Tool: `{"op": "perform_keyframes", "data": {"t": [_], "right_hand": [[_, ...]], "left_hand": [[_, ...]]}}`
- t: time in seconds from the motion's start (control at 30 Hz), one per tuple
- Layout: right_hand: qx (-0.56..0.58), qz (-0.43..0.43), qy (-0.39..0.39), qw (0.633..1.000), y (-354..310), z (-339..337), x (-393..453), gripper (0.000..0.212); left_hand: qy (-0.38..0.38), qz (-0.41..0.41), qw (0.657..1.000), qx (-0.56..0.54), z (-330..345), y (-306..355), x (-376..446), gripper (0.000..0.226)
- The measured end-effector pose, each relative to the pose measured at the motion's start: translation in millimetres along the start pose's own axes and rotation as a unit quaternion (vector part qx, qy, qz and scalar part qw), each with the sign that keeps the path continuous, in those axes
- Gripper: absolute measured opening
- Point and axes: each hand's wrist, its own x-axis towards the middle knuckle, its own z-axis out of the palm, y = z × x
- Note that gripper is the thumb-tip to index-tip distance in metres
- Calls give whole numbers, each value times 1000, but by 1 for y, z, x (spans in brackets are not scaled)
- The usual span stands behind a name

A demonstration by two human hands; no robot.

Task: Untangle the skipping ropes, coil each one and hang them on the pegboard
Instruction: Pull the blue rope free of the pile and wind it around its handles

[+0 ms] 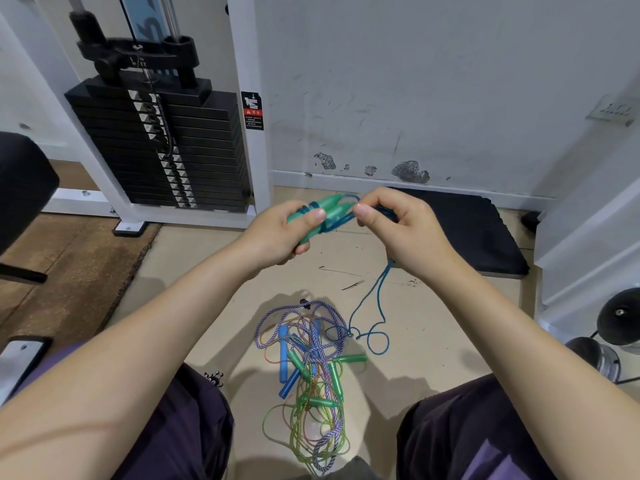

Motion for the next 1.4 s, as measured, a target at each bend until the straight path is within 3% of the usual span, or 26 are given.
{"op": "perform_keyframes", "data": {"t": [0.13, 0.23, 0.4, 0.53, 0.77, 0.9, 1.07, 1.17, 1.27, 1.33, 1.4], "right_hand": [[-35, -3, -22, 999, 4, 0, 0, 14], [-46, 24, -53, 997, 8, 2, -1, 15], [-20, 105, -78, 991, 15, 12, -2, 26], [-6, 94, -58, 994, 13, 11, 1, 26], [24, 87, -41, 995, 9, 18, 0, 21], [2, 82, -31, 996, 8, 12, 2, 14], [-1, 92, -67, 993, 10, 7, 5, 21], [81, 163, -89, 979, 14, 5, 6, 32], [237, 235, -127, 934, 15, 1, 6, 52], [298, 237, -156, 911, 15, 0, 7, 60], [291, 219, -163, 917, 14, 5, 5, 54]], "left_hand": [[-175, -18, 983, 53, 4, 2, -11, 23], [-250, -15, 966, 64, 6, 8, -15, 38], [-246, 10, 965, 86, 7, 10, -18, 28], [-239, 14, 970, 47, 8, 11, -21, 20], [-291, -29, 955, 58, 1, 16, -21, 49], [-272, -4, 961, 56, 1, 13, -21, 46], [-272, 3, 962, 39, 4, 10, -20, 41], [-239, 13, 971, 8, 3, 9, -18, 38], [-173, 16, 983, -55, 2, 9, -14, 43], [-115, 16, 989, -90, 0, 9, -12, 46], [-66, 20, 992, -104, 0, 9, -10, 46]]}}
